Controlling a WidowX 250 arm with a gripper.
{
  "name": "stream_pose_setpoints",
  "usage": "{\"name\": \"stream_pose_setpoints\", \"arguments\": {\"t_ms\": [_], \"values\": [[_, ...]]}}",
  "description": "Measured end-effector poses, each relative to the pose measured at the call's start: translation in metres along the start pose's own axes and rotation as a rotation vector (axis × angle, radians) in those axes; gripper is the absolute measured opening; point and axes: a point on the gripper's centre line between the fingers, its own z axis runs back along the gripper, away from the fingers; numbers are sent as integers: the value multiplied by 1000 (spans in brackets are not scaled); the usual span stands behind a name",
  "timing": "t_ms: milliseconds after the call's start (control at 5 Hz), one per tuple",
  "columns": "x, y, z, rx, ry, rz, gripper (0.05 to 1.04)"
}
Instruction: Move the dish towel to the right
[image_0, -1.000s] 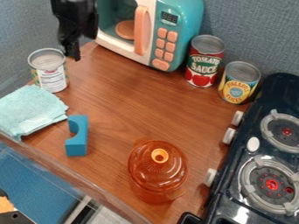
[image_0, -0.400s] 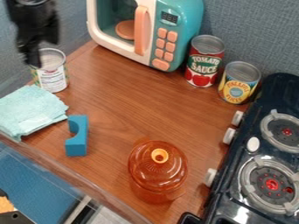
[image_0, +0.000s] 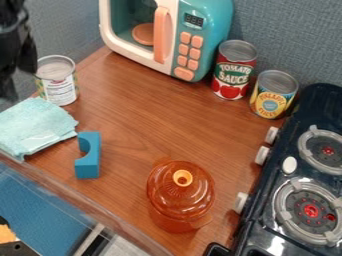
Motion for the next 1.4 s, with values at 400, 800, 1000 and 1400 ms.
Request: {"name": "stream_pose_setpoints", "arguments": {"t_ms": [400, 800, 1000, 1400], "values": [[4, 21, -21, 63, 35, 4, 1001], [-2, 23, -56, 128, 91, 12, 1001], [-3, 22, -62, 122, 93, 4, 1001], [-37, 22, -60, 95, 117, -134, 999]]}}
